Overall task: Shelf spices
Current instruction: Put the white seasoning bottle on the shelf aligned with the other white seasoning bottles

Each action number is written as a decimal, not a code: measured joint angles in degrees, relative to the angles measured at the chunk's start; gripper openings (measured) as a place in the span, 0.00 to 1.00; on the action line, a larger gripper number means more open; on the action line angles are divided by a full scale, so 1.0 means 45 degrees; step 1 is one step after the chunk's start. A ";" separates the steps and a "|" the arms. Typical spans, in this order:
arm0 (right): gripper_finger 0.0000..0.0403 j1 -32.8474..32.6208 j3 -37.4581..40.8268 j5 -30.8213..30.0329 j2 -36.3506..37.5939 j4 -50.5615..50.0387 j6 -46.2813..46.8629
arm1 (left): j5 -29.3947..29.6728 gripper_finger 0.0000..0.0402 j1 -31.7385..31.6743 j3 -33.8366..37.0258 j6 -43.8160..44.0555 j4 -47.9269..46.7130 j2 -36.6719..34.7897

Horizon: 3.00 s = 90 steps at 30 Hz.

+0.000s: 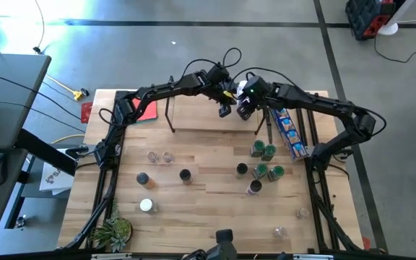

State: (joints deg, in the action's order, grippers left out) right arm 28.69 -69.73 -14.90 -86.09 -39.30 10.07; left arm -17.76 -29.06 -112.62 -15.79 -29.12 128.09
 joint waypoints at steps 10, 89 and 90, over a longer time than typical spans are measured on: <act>0.43 -0.1457 -0.0015 -0.1851 0.0720 0.0266 -0.0915 | 0.0015 0.00 0.0291 0.0281 -0.0554 -0.1258 -0.0965; 0.76 -0.9346 -1.3488 0.5223 -1.4731 0.8979 -0.0649 | 0.5819 0.00 0.3589 1.4484 0.7113 -0.5819 -2.3693; 0.76 -0.9346 -1.3488 0.5224 -1.4731 0.8980 -0.0714 | 0.5819 0.00 0.3589 1.4484 0.7116 -0.5791 -2.3693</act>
State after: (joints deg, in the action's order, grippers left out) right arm -13.37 -130.43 8.61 -152.38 1.11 6.86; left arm 8.43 -12.91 -47.44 16.23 -55.18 21.47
